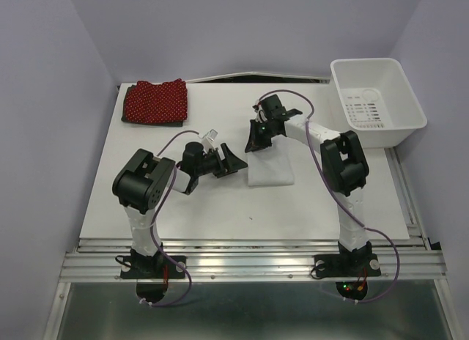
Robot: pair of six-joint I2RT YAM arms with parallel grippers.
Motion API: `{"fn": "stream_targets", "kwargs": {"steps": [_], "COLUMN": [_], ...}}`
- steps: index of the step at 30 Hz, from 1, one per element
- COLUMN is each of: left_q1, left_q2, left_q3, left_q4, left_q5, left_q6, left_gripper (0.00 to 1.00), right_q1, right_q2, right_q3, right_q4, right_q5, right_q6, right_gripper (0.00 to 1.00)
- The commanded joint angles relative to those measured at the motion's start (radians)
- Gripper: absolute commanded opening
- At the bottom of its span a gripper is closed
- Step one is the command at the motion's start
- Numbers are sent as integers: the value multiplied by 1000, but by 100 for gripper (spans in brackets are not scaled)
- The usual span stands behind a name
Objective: Fold and stack the skirts
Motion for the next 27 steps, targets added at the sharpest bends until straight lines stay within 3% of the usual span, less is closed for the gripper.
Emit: {"fn": "stream_targets", "kwargs": {"steps": [1, 4, 8, 10, 13, 19, 27], "left_q1": [4, 35, 75, 84, 107, 149, 199], "left_q2": [-42, -99, -186, -249, -336, -499, -571], "left_q3": [9, -11, -48, -60, -65, -68, -108], "left_q4": [65, 26, 5, -56, -190, -354, -405], "left_q5": [-32, -21, 71, 94, 102, 93, 83], "left_q6": [6, 21, 47, 100, 192, 339, 331], "left_gripper": [86, 86, 86, 86, 87, 89, 90], "right_q1": [-4, 7, 34, 70, 99, 136, 202], "right_q2": [-15, -3, 8, 12, 14, 3, -17], "right_q3": [49, 38, 26, 25, 28, 61, 61], "right_q4": [-27, -50, -59, -59, -53, -79, -70], "right_q5": [75, 154, 270, 309, 411, 559, 723], "right_q6": [-29, -38, -52, -47, -47, -61, -119], "right_gripper": [14, 31, 41, 41, 52, 52, 52]}}
